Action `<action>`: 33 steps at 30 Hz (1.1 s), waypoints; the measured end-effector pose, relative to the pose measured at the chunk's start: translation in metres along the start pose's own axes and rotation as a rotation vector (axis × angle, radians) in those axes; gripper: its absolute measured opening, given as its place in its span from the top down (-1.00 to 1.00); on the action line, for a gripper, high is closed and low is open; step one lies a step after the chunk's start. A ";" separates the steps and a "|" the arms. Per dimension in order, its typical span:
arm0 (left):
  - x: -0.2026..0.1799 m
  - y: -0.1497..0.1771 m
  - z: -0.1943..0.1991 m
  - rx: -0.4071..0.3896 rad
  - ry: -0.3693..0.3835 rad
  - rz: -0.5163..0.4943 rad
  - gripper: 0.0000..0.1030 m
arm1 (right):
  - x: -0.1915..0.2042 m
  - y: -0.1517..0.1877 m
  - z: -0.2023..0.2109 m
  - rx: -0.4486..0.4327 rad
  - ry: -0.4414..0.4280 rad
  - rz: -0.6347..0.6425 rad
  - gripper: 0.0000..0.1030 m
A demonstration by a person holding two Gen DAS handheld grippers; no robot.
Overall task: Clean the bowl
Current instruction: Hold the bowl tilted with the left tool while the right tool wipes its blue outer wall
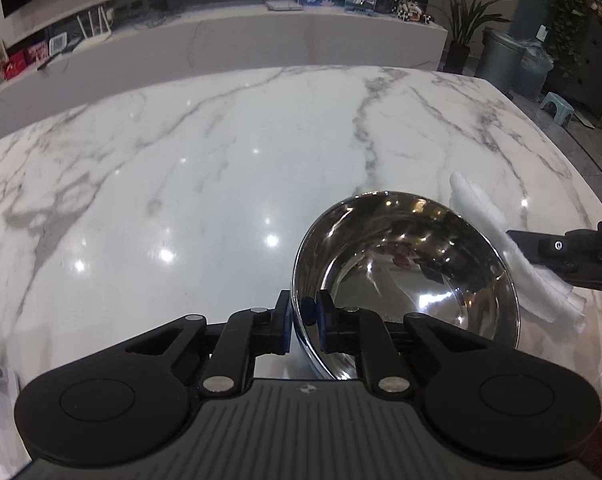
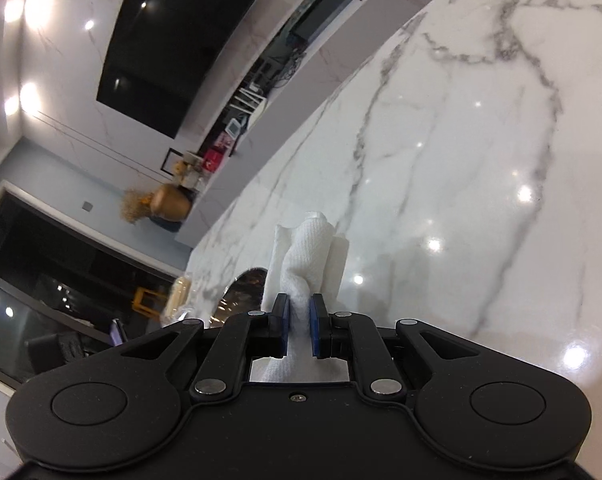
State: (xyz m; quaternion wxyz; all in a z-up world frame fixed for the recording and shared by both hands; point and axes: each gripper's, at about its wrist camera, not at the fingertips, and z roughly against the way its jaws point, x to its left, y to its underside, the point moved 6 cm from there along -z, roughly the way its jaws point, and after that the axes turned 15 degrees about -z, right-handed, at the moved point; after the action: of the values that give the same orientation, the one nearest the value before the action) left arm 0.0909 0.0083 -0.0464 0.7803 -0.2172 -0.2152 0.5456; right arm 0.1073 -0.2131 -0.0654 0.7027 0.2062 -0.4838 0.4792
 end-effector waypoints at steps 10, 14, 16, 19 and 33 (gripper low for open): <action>0.005 -0.005 -0.006 -0.014 0.020 0.044 0.75 | -0.003 0.006 0.005 0.041 0.006 -0.056 0.81; 0.004 -0.006 -0.006 -0.014 0.018 0.042 0.75 | -0.009 0.012 -0.004 0.067 0.086 -0.025 0.80; 0.003 -0.007 -0.006 -0.015 0.014 0.037 0.75 | -0.012 0.016 -0.010 0.080 0.119 -0.011 0.81; 0.004 -0.005 -0.007 -0.007 0.018 0.056 0.75 | -0.016 0.022 -0.019 0.097 0.164 0.013 0.81; -0.002 0.009 -0.005 0.053 0.045 0.078 0.56 | -0.013 0.024 -0.020 0.105 0.180 0.046 0.81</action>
State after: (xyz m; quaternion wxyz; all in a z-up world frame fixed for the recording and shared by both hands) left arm 0.0863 0.0087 -0.0556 0.7685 -0.2169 -0.1742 0.5763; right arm 0.0949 -0.1937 -0.0902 0.7203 0.1878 -0.3974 0.5366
